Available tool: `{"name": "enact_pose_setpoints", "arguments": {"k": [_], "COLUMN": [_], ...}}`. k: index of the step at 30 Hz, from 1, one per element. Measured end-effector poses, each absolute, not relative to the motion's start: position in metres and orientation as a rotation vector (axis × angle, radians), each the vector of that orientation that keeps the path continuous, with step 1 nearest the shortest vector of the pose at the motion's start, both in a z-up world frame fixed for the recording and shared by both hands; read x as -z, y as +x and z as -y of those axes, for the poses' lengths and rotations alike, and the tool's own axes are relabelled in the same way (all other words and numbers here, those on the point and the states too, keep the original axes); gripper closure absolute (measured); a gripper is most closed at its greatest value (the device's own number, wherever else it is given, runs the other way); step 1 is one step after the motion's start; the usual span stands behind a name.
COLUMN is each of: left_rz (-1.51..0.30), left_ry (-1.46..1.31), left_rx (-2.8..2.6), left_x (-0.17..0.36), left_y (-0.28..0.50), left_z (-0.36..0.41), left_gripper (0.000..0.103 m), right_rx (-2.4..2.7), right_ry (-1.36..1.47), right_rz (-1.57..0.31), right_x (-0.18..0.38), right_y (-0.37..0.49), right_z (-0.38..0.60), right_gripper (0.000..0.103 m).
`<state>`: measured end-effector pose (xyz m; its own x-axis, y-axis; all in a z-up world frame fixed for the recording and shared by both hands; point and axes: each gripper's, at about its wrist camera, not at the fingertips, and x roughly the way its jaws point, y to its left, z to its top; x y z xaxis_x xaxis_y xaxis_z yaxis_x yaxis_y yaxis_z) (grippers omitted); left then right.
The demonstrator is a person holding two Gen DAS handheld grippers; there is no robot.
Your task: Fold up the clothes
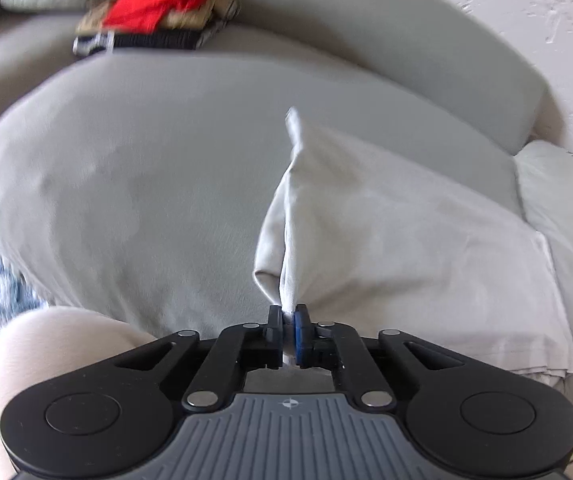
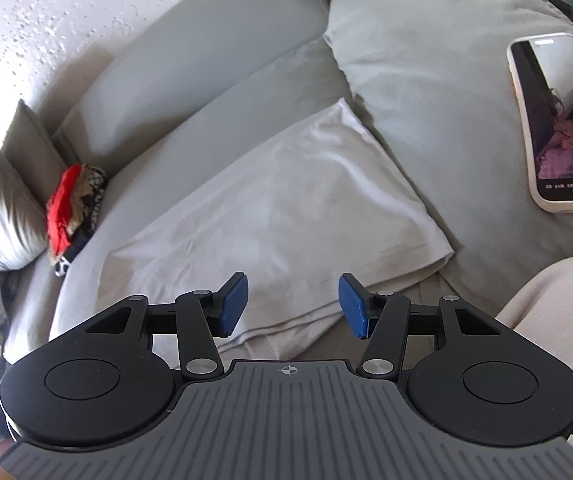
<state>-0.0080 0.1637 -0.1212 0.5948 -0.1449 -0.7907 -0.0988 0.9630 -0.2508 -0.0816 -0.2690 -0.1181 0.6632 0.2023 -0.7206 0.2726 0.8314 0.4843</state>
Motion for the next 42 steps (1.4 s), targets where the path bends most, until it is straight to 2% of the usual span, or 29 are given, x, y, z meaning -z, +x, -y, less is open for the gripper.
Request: {"name": "enact_pose_setpoints", "arguments": {"k": [5, 7, 9, 10, 12, 14, 16, 20, 22, 29, 30, 31, 32, 36, 42], "left_rz": [-0.964, -1.015, -1.038, -1.037, -1.014, -0.964, -0.896, -0.821, -0.832, -0.894, -0.894, -0.895, -0.895, -0.909, -0.911], "left_ry": [-0.301, -0.31, -0.27, -0.241, -0.18, -0.119, -0.068, -0.057, -0.047, -0.076, -0.076, -0.075, -0.074, -0.098, -0.143], "left_rx": [-0.023, -0.045, -0.071, -0.087, -0.118, -0.178, -0.204, -0.121, -0.053, 0.043, 0.049, 0.056, 0.058, 0.013, -0.044], "left_x": [0.119, 0.13, 0.135, 0.136, 0.131, 0.121, 0.111, 0.099, 0.103, 0.125, 0.125, 0.126, 0.126, 0.126, 0.124], "left_y": [-0.003, 0.004, 0.007, 0.006, 0.002, -0.005, -0.011, -0.01, -0.004, 0.008, 0.005, 0.002, 0.0, -0.007, -0.01], "left_z": [-0.173, -0.177, -0.172, -0.168, -0.159, -0.151, -0.141, -0.128, -0.118, -0.097, -0.097, -0.096, -0.097, -0.108, -0.13], "left_gripper": [0.098, 0.094, 0.077, 0.076, 0.066, 0.062, 0.062, 0.062, 0.062, 0.062, 0.062, 0.062, 0.062, 0.06, 0.06], "right_rx": [0.076, 0.081, 0.09, 0.106, 0.162, 0.212, 0.256, 0.286, 0.309, 0.363, 0.376, 0.39, 0.401, 0.399, 0.429], "right_ry": [0.624, 0.641, 0.655, 0.659, 0.659, 0.65, 0.635, 0.793, 0.881, 1.092, 1.105, 1.108, 1.107, 1.054, 0.889], "right_rz": [-0.876, -0.876, -0.865, -0.849, -0.807, -0.8, -0.827, -0.903, -0.926, -0.825, -0.804, -0.794, -0.778, -0.696, -0.691], "right_x": [0.127, 0.129, 0.129, 0.127, 0.124, 0.126, 0.131, 0.161, 0.175, 0.205, 0.207, 0.208, 0.207, 0.194, 0.16], "right_y": [-0.08, -0.08, -0.082, -0.084, -0.089, -0.088, -0.083, -0.075, -0.073, -0.073, -0.074, -0.075, -0.077, -0.087, -0.086], "right_z": [0.28, 0.285, 0.293, 0.297, 0.308, 0.317, 0.324, 0.337, 0.342, 0.344, 0.343, 0.342, 0.341, 0.332, 0.328], "right_gripper": [0.046, 0.046, 0.046, 0.046, 0.046, 0.052, 0.054, 0.054, 0.057, 0.053, 0.055, 0.071, 0.098, 0.101, 0.102]}}
